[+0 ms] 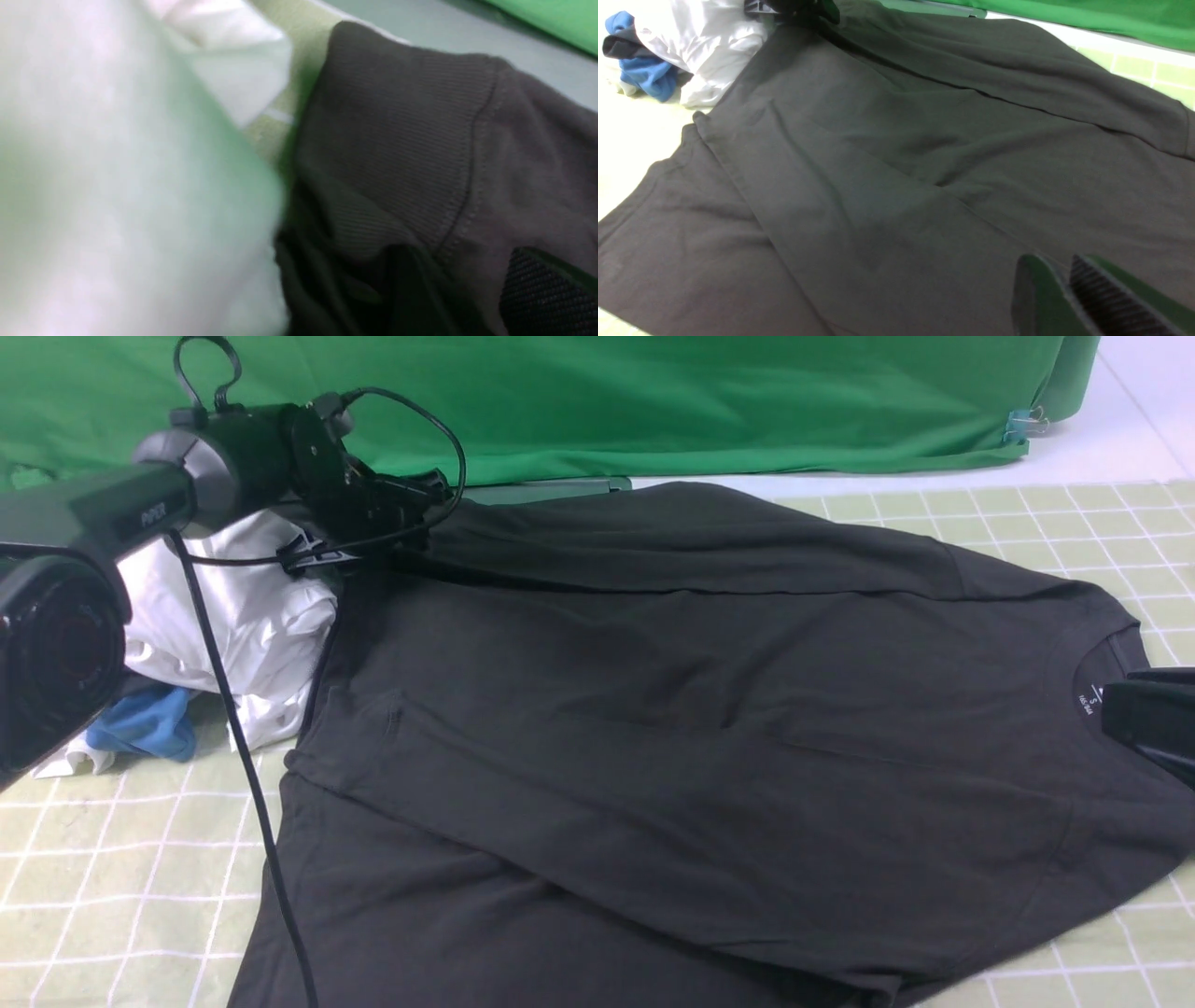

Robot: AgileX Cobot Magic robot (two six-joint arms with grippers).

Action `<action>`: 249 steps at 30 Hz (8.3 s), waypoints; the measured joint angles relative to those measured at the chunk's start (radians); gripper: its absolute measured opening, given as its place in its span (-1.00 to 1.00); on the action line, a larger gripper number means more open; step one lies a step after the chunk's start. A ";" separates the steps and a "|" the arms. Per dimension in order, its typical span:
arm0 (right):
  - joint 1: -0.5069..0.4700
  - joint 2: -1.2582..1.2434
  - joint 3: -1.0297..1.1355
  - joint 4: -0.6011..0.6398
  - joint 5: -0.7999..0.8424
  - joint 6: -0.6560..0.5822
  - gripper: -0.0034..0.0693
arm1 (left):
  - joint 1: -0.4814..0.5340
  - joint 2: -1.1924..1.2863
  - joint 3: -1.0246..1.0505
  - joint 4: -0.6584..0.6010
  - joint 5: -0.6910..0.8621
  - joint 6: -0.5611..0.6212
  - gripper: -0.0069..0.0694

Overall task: Fold a long-sleeved shirt over a green coffee tablecloth.
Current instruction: 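Fold the left side of the dark shirt inward over its body with the left gripper, then grasp the near edge of the shirt at its hem and shoulder corners, then fold the black garment in half by bringing its near edge over to the far edge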

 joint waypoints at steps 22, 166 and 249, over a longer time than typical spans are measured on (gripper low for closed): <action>0.000 0.000 0.000 -0.016 0.017 -0.018 -0.58 | -0.017 -0.190 0.000 -0.012 0.185 0.146 -0.77; 0.000 0.000 -0.005 -0.332 0.015 0.212 -0.40 | -0.165 -0.926 1.070 0.188 0.460 0.127 0.30; 0.070 0.606 0.056 0.326 0.228 -0.364 -0.85 | -0.165 -1.412 1.321 0.067 0.552 0.169 -0.79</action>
